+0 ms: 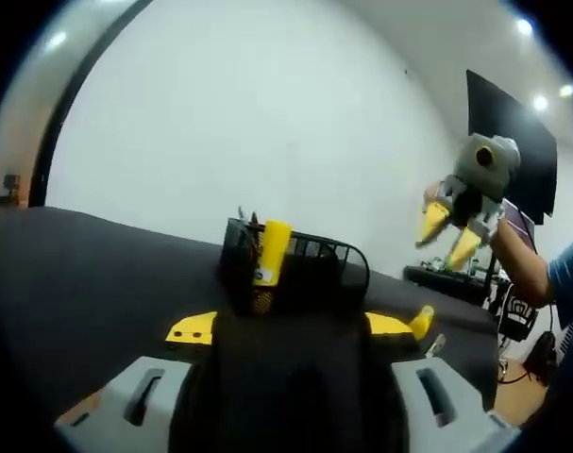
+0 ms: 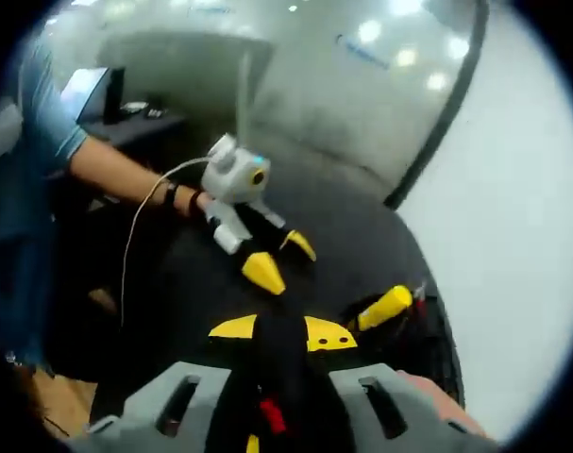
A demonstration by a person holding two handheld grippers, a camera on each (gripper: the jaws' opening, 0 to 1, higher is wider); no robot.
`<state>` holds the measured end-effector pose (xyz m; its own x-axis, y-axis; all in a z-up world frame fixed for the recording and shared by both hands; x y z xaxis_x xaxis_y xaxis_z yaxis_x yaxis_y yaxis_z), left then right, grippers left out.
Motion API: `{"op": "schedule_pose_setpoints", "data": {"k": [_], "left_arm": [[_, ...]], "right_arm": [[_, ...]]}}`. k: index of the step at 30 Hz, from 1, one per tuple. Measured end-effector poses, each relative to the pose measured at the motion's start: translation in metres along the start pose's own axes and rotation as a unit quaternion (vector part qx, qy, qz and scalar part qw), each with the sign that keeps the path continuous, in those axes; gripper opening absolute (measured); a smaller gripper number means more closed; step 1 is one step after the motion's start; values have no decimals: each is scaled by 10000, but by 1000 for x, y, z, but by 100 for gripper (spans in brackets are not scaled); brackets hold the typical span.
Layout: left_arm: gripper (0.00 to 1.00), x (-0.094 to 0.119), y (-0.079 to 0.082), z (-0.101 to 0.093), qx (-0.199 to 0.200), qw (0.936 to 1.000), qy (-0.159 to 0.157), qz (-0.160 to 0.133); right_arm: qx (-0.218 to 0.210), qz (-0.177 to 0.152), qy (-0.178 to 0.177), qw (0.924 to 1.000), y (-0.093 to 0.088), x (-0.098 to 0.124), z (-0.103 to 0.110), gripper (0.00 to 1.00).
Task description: Pick up pens and glue sticks and place them into the holder.
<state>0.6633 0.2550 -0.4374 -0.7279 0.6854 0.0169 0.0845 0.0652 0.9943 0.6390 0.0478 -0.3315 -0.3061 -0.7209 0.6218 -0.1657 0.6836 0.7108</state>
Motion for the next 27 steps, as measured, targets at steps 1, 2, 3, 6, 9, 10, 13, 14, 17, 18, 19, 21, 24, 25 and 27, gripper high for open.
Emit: {"op": "schedule_pose_setpoints", "data": {"k": [1, 2, 3, 6, 9, 10, 13, 14, 17, 18, 19, 21, 24, 25, 27], "left_arm": [[58, -1, 0, 2, 0, 10000, 13, 24], [58, -1, -1, 2, -4, 10000, 17, 38], [58, -1, -1, 2, -9, 10000, 15, 48], [58, 0, -1, 0, -18, 10000, 19, 48], [58, -1, 0, 8, -1, 10000, 25, 24], [58, -2, 0, 10, 9, 10000, 27, 23], [58, -1, -1, 5, -15, 10000, 13, 42], [58, -1, -1, 4, -30, 10000, 4, 44], [57, 0, -1, 4, -54, 10000, -3, 58], [57, 0, -1, 4, -58, 10000, 1, 54], [57, 0, -1, 2, -66, 10000, 0, 54], [57, 1, -1, 1, -65, 10000, -6, 35], [57, 0, 0, 2, -47, 10000, -9, 26], [56, 0, 0, 2, -59, 10000, -14, 25], [56, 0, 0, 1, -66, 10000, -20, 42]], "right_arm": [[45, 65, 86, 9999, -1, -6, 3, 14], [84, 182, 190, 9996, -2, -11, 5, 14], [150, 277, 251, 9992, -4, -16, 7, 14], [283, 528, 333, 9976, -8, -27, 12, 13], [332, 713, 400, 9961, -13, -38, 16, 12], [355, 784, 462, 9952, -15, -42, 18, 11], [416, 914, 517, 9936, -18, -50, 22, 11], [423, 933, 530, 9933, -19, -52, 23, 11], [441, 983, 576, 9925, -20, -57, 25, 11], [471, 1028, 600, 9918, -21, -59, 27, 11], [504, 1064, 614, 9911, -22, -60, 27, 10], [573, 1177, 642, 9893, -23, -62, 29, 9], [617, 1248, 666, 9880, -25, -66, 27, 8], [624, 1265, 673, 9877, -26, -66, 27, 8], [655, 1325, 682, 9867, -27, -70, 26, 8]]}}
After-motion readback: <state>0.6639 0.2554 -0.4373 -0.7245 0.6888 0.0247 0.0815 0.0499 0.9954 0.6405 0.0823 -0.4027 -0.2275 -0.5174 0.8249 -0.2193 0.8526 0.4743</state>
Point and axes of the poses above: the point that each gripper's makers call its tool centre point, and the gripper's own axes: x roughly backward along the fingers, z roughly to its left, y roughly out of its top, the point moved 10 cm from there along x, roughly backward along the fingers, and after that the axes turned 7 degrees about -x, right-handed, at the moved point
